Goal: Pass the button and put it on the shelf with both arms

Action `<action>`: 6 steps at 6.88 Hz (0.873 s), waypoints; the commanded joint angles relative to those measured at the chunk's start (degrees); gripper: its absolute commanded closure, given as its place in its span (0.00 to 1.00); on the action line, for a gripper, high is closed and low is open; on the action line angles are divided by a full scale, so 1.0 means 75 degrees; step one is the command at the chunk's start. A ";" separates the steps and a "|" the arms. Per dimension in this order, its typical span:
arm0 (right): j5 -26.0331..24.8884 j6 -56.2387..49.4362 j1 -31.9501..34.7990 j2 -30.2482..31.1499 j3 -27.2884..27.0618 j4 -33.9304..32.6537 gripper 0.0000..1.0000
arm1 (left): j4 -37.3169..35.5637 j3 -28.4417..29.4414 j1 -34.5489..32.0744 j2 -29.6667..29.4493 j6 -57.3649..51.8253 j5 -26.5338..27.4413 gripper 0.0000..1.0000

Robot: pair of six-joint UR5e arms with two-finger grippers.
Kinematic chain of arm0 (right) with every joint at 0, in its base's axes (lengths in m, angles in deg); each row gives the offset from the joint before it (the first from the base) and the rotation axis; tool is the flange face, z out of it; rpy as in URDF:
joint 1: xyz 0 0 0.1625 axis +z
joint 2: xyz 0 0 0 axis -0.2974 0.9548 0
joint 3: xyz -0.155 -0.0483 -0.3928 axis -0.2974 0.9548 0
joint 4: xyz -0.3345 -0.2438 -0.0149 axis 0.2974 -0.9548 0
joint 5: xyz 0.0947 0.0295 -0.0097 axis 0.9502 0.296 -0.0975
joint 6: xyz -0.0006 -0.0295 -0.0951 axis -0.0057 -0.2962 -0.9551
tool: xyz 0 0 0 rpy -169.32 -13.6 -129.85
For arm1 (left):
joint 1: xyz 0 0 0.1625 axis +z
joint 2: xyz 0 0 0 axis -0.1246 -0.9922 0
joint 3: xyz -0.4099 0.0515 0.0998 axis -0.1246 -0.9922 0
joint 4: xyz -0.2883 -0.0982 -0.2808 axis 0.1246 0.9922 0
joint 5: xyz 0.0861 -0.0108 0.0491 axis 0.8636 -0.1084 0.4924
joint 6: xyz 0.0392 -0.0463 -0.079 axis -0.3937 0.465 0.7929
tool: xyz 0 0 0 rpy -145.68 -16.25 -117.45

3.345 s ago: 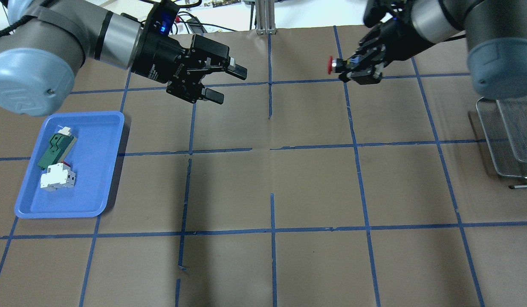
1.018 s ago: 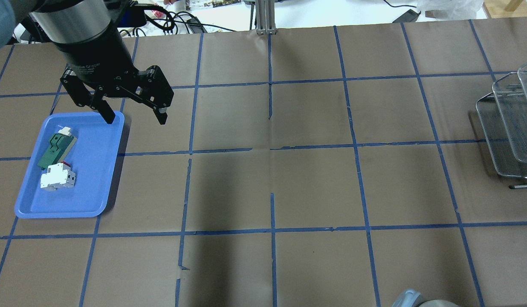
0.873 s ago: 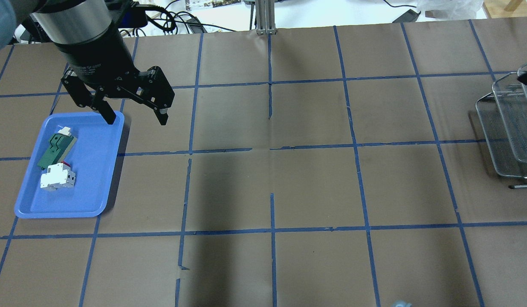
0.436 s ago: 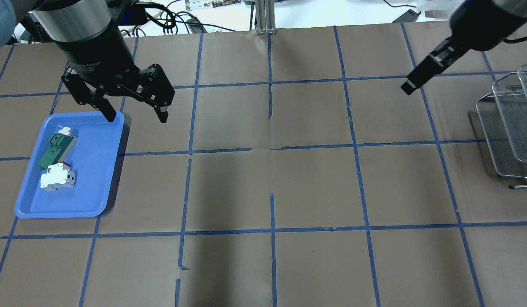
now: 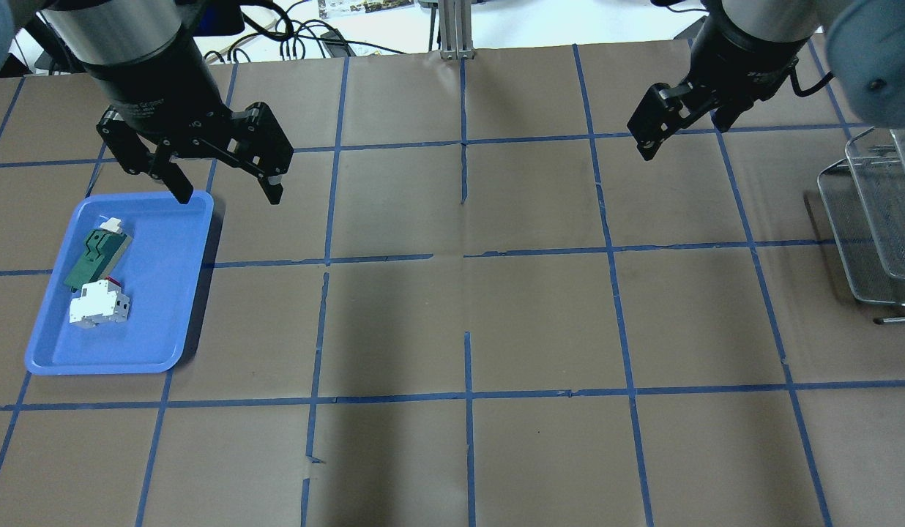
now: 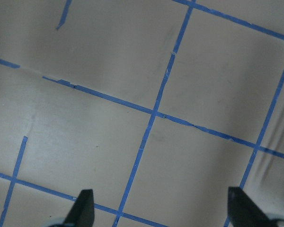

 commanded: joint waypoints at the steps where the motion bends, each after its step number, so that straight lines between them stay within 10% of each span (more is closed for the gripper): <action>1: -0.0139 0.1109 0.0056 -0.0170 0.0185 0.0288 0.00 | 0.0009 -0.0017 0.0038 0.0032 -0.0015 0.0024 0.00; 6: 0.0167 0.1710 -0.0038 -0.0147 0.0304 0.0841 0.00 | -0.1278 -0.0263 0.0086 -0.0038 -0.0283 -0.0139 0.00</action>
